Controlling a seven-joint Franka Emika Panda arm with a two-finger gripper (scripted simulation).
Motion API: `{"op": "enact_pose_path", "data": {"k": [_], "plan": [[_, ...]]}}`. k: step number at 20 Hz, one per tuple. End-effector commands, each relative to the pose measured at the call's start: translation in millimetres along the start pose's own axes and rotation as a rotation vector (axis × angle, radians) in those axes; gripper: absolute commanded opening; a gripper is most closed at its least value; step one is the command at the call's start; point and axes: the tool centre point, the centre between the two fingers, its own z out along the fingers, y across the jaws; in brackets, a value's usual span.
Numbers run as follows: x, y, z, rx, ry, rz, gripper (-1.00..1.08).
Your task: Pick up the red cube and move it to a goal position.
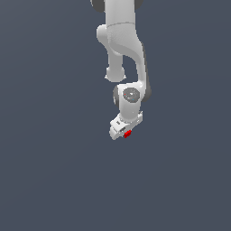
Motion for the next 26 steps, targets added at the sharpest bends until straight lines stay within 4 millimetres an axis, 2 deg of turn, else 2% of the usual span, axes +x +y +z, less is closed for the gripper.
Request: {"op": "enact_pose_path", "data": {"k": [1,8,20,26], "plan": [[-0.2,3.8,-3.5,-0.001,0.001,0.001,-1.0],[-2.4,32.6,-30.2,0.0,0.001,0.0,-1.0],[-7.5,122.8,-113.0,0.001,0.002,0.0,-1.0],[-7.9,155.8,-142.0,0.0,0.001,0.0,-1.0]]}}
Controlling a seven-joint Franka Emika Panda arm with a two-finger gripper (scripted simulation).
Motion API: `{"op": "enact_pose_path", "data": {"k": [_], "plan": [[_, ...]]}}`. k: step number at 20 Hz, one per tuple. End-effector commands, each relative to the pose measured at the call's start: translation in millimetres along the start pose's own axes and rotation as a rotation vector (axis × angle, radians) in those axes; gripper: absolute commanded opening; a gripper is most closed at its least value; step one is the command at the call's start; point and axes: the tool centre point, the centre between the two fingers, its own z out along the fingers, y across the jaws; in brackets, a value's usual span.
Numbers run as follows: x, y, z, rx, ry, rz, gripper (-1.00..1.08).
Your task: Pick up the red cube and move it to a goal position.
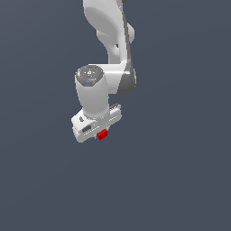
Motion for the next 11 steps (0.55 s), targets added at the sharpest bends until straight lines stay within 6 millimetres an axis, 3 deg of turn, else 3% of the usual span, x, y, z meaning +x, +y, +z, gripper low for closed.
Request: {"op": "enact_pose_path", "data": {"k": [1,11], "plan": [[0.2,10.8,-9.9,0.001,0.0,-0.001,-1.0],[1.4,26.4,-22.5,0.0,-0.001,-0.001,-1.0]]}}
